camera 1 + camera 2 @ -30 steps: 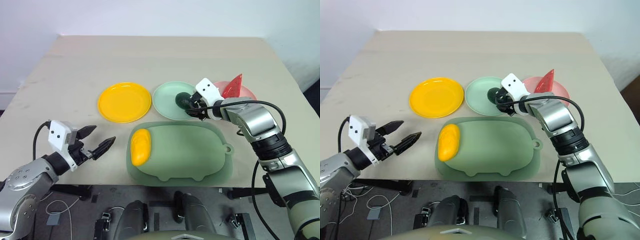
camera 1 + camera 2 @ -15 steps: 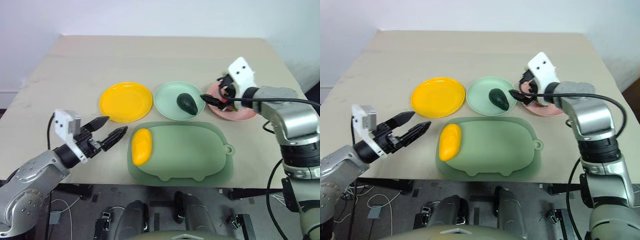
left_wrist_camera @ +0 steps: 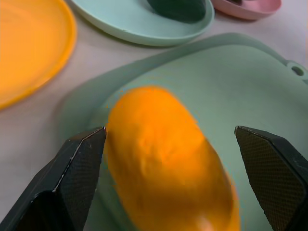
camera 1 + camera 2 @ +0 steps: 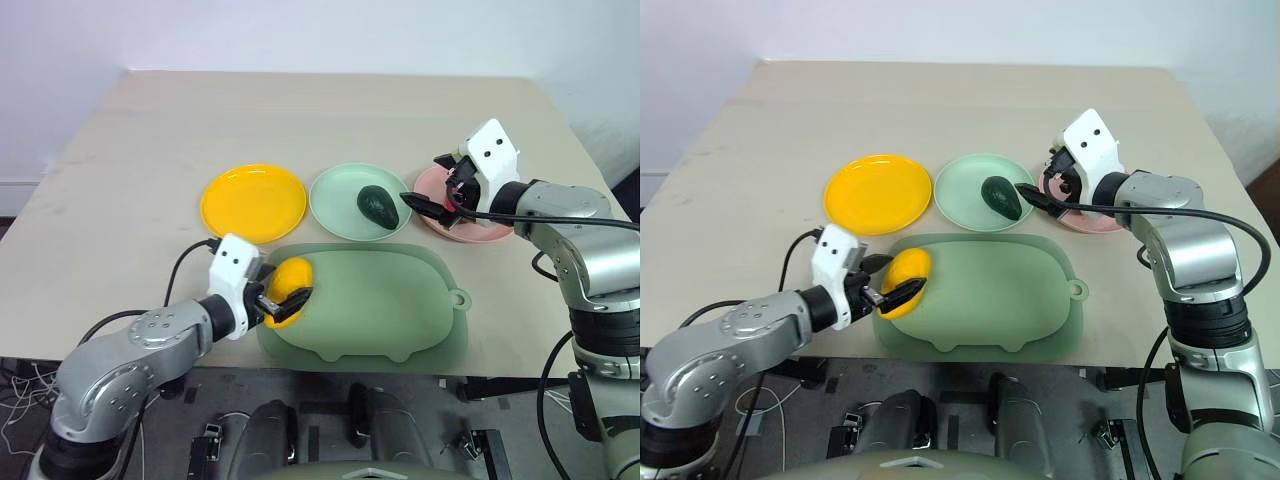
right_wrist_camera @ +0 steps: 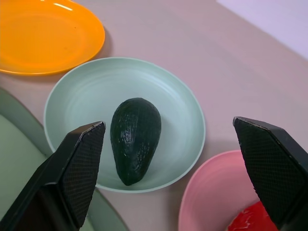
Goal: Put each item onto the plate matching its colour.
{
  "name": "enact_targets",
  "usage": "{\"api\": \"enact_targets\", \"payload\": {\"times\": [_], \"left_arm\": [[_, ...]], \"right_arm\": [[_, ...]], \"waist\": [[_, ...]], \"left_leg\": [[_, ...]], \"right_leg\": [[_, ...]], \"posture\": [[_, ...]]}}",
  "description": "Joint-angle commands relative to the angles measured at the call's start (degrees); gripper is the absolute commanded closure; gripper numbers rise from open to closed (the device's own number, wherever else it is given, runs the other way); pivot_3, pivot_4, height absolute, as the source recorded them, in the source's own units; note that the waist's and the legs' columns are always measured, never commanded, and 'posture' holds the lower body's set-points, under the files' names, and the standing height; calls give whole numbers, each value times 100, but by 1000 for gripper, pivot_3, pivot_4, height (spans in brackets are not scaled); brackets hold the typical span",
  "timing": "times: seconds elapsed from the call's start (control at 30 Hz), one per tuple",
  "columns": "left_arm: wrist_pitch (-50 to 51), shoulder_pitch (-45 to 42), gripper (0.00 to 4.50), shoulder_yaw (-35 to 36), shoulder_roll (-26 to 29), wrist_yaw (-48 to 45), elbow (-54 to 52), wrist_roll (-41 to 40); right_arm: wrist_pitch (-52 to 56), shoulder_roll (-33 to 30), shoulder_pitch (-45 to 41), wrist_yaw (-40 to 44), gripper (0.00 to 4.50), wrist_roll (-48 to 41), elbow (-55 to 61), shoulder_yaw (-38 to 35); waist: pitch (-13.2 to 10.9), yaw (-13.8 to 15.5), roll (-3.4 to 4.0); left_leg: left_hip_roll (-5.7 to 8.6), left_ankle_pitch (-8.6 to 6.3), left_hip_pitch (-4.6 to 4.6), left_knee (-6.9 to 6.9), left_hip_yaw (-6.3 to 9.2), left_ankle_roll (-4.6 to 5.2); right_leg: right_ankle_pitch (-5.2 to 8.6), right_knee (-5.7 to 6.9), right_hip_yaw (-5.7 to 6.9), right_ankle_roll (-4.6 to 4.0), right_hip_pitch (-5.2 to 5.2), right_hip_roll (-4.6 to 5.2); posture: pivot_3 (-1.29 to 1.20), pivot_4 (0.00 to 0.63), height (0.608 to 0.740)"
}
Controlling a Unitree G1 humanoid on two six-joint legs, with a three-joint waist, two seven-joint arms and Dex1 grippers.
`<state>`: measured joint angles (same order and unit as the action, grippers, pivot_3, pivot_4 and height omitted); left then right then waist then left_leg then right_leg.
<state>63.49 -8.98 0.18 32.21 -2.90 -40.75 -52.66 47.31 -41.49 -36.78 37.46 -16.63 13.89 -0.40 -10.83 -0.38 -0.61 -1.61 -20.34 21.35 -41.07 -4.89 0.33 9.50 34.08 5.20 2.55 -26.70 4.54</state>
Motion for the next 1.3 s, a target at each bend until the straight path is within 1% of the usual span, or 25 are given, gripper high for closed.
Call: {"api": "enact_targets", "payload": {"times": [0.03,0.13,0.3,0.4,0.43,0.47,0.5,0.63,0.73,0.8,0.93,1.0,1.07,1.13,1.23,1.27,1.3], "left_arm": [[170,-208,0,-290,-183,161,184,287],[346,-354,0,-445,-364,234,401,474],[366,-529,0,-687,-496,133,642,881],[350,-603,591,-726,-539,52,682,1045],[341,-595,960,-711,-542,19,655,1085],[343,-601,1216,-699,-552,-13,646,1122],[341,-609,1259,-669,-558,-40,631,1154],[236,-748,1259,-465,-694,-120,624,1234],[51,-994,1259,-405,-726,-203,662,1413],[-108,-1211,1259,-295,-842,-190,822,1538],[-400,-2166,1259,-45,-1073,145,2122,2198],[-524,-2415,1259,-99,-1067,152,2635,2484],[-869,-2794,1259,-417,-971,-98,3376,2899],[-1176,-3178,1259,-570,-1007,-311,4148,3194],[-1398,-3417,1259,-638,-1063,-529,4661,3426],[-1449,-3447,533,-624,-1091,-609,4726,3451],[-1487,-3461,305,-610,-1111,-682,4756,3480]], "right_arm": [[-125,-46,-120,45,26,-58,256,-137],[-145,-67,-86,46,26,-32,292,-118],[-50,-61,-28,-10,26,-54,390,-172],[28,-75,92,-62,0,-72,540,-208],[53,-79,121,-78,0,-75,574,-219],[66,-81,124,-85,0,-75,575,-224],[76,-91,151,-85,0,-82,599,-240],[81,-168,299,-36,0,-127,712,-335],[146,-271,457,113,0,-332,822,-564],[236,-341,567,235,0,-546,923,-728],[323,-438,825,347,0,-792,1126,-872],[327,-412,843,293,0,-810,1136,-842],[323,-332,869,204,0,-796,1147,-780],[338,-261,903,114,0,-789,1193,-728],[346,-250,994,55,0,-788,1278,-731],[360,-256,1035,35,0,-791,1307,-746],[368,-267,1076,19,0,-788,1337,-756]], "waist": [[0,-8,0],[0,-8,0],[0,8,0],[1,16,-1],[1,15,-1],[1,15,-1],[1,15,-1],[0,27,-2],[0,87,-2],[0,120,-2],[-3,125,-11],[-3,91,-10],[-3,91,-10],[-3,112,-10],[-4,117,-11],[-4,114,-11],[-4,114,-11]], "left_leg": [[0,0,0,0,0,0],[0,1,0,0,0,-1],[1,1,-2,-1,1,0],[1,1,-5,-1,2,0],[1,1,-5,-1,2,0],[1,1,-5,-1,2,0],[0,1,-5,-1,2,0],[0,1,-4,-1,2,0],[1,1,-3,-1,2,0],[1,1,-2,-2,2,0],[6,1,-1,-12,14,1],[7,0,-7,-10,15,1],[6,0,-9,-3,11,1],[7,1,-3,-2,11,0],[7,1,2,-4,9,0],[7,1,2,-4,9,0],[6,2,3,-4,9,-1]], "right_leg": [[0,0,0,0,0,0],[0,0,0,0,0,-1],[0,0,0,0,3,1],[0,0,1,0,6,1],[0,0,1,0,6,1],[0,0,1,0,6,1],[0,0,1,0,6,2],[0,0,1,0,6,2],[0,0,1,0,5,2],[0,-1,1,0,4,1],[0,-3,12,0,15,2],[0,-3,12,0,19,2],[0,-3,11,0,17,0],[0,-2,15,0,10,-1],[-1,-4,16,1,10,2],[-1,-4,16,2,10,3],[-1,-3,16,2,10,4]], "posture": [[0,150,740],[0,150,740],[0,150,740],[0,150,740],[0,150,740],[0,150,740],[0,150,740],[0,150,740],[0,150,740],[0,150,740],[0,150,740],[0,150,740],[0,150,740],[0,150,740],[0,150,740],[0,150,740],[0,150,740]]}}
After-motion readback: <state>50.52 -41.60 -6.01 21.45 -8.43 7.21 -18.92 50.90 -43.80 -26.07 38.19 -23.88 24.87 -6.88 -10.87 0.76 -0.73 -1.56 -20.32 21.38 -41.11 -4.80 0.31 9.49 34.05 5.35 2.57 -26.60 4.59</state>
